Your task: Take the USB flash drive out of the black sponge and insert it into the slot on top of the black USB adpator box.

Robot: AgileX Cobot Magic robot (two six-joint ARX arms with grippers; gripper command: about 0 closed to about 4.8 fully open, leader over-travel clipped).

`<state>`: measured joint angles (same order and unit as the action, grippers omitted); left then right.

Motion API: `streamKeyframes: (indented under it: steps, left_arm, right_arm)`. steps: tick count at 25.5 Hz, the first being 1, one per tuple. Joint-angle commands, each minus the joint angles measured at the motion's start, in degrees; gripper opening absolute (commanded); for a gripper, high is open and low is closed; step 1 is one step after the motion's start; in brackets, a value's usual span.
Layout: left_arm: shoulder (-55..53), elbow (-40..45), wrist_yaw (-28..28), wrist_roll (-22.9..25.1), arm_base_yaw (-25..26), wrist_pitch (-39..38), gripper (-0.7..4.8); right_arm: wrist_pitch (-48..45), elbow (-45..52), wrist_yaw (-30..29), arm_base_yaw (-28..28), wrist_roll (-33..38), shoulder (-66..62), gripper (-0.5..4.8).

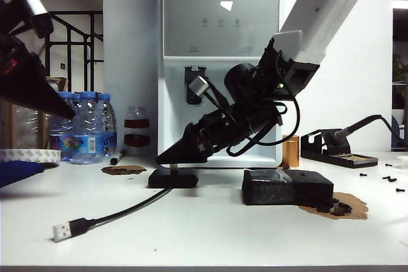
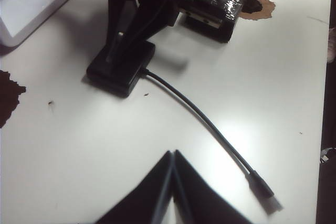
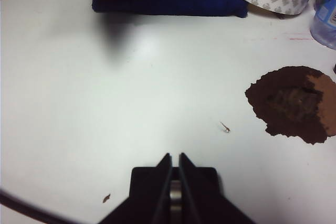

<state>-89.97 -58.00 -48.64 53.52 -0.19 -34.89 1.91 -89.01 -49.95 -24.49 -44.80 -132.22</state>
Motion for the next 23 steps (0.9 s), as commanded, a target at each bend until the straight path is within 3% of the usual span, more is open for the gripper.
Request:
streamKeyframes:
  steps: [1,4,16,23]
  left_arm:
    - [-0.02,-0.13,-0.37,0.04,-0.09,0.72,-0.04]
    - [-0.02,-0.13,-0.37,0.09,-0.09,1.27,-0.04]
    - [-0.02,-0.13,-0.42,5.18,-0.07,1.97,-0.04]
    - [-0.02,-0.13,-0.55,5.18,-0.07,3.85,-0.04]
  right_arm:
    - [0.87,0.09,3.63,0.26,-0.22,-0.42,-0.01]
    - [2.54,0.09,7.02,0.26,-0.26,-0.76,-0.01]
    - [6.25,0.11,6.25,0.26,-2.69,-1.22,-0.01]
    - [11.32,-0.07,6.47,0.20,-4.20,-2.97,-0.01]
